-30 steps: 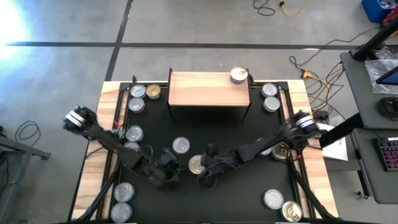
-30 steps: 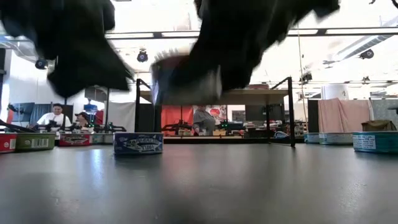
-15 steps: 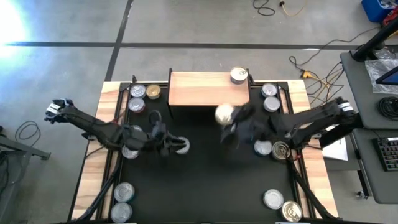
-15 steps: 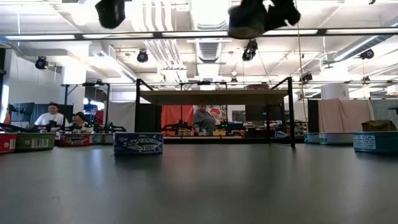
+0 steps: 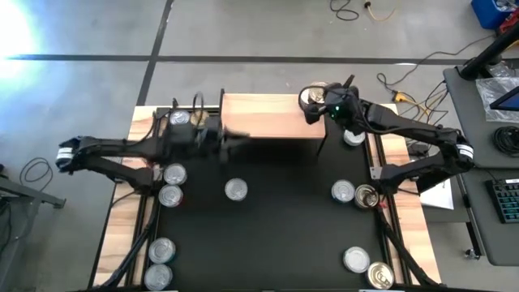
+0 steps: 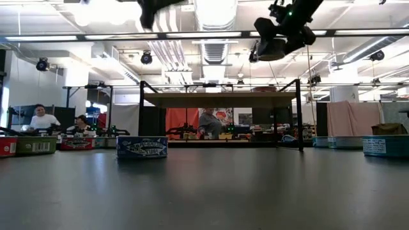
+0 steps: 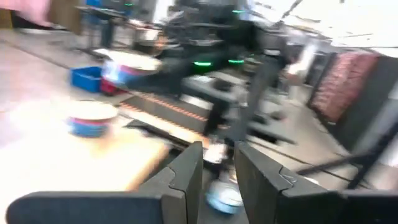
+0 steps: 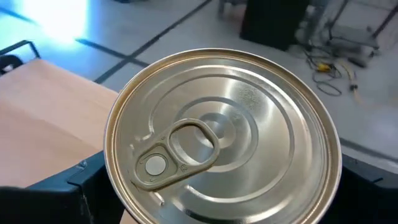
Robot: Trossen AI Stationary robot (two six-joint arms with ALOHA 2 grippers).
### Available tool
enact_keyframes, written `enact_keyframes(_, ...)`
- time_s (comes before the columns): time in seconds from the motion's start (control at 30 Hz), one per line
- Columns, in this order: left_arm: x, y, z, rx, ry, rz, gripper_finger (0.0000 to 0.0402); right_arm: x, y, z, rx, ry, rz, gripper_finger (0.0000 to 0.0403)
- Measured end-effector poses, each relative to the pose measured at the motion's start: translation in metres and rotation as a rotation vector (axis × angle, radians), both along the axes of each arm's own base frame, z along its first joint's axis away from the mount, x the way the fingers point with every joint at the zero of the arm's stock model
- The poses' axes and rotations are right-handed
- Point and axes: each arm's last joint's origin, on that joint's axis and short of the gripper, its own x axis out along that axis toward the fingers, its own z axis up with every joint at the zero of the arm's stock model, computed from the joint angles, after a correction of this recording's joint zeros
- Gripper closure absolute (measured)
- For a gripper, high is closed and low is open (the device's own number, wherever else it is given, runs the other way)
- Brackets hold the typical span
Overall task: Stack canned seafood by type on shelf
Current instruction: Stack the top blue and pink tuna can on top of the blue and pink tuna can
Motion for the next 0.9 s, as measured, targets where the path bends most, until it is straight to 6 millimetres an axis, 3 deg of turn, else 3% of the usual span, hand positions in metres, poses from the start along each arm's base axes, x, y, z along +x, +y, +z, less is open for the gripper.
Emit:
enact_keyframes(0.13, 0.010, 0.055, 0.004, -0.004, 0.012, -0.077, 0.0323, -0.001, -0.011, 0.000, 0.025, -0.009, 0.103, 0.0034)
enact_keyframes(0.33, 0.048, 0.115, 0.009, 0.045, -0.009, -0.257, 0.0323, 0.000, -0.015, -0.002, 0.029, 0.006, 0.111, 0.0033)
enact_keyframes(0.47, 0.076, 0.145, 0.008, 0.063, 0.011, -0.276, 0.0323, 0.001, -0.021, -0.003, 0.021, -0.005, 0.090, 0.0033)
enact_keyframes(0.73, 0.120, 0.188, 0.008, 0.095, -0.014, -0.200, 0.0323, 0.002, -0.053, -0.023, 0.057, 0.049, 0.009, 0.0033)
enact_keyframes(0.9, 0.145, 0.220, -0.010, 0.061, -0.009, -0.273, 0.0323, 0.007, -0.068, -0.033, 0.098, 0.017, 0.036, 0.0033)
